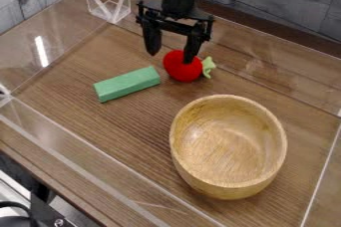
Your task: Move the red fruit to the left
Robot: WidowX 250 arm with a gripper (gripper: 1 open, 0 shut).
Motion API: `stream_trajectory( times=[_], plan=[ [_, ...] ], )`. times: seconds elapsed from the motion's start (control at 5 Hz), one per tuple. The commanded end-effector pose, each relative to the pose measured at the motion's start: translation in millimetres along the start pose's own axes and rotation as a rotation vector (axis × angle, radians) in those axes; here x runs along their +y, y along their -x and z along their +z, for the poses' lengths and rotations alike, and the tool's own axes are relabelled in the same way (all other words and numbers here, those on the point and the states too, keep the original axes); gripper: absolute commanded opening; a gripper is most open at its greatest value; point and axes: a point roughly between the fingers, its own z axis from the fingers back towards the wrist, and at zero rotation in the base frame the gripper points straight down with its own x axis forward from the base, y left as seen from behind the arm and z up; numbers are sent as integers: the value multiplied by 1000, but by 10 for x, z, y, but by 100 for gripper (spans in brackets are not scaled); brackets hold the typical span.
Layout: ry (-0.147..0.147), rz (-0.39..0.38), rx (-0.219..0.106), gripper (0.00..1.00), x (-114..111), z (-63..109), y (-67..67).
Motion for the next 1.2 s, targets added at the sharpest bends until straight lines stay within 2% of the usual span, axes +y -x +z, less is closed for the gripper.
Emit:
stream_trajectory(
  times=[0.0, 0.2, 0.4, 0.6, 0.8, 1.0],
  plan=[
    [-14, -30, -58, 100, -8, 96, -131],
    [-24, -57, -53, 0, -7, 28, -171],
    [-14, 28, -65, 0, -25, 183, -180],
    [-3, 116, -69, 100, -44, 301, -178],
    [6, 145, -76, 100, -13, 302, -213],
    [13, 164, -88, 0, 39, 304, -270]
  ],
)
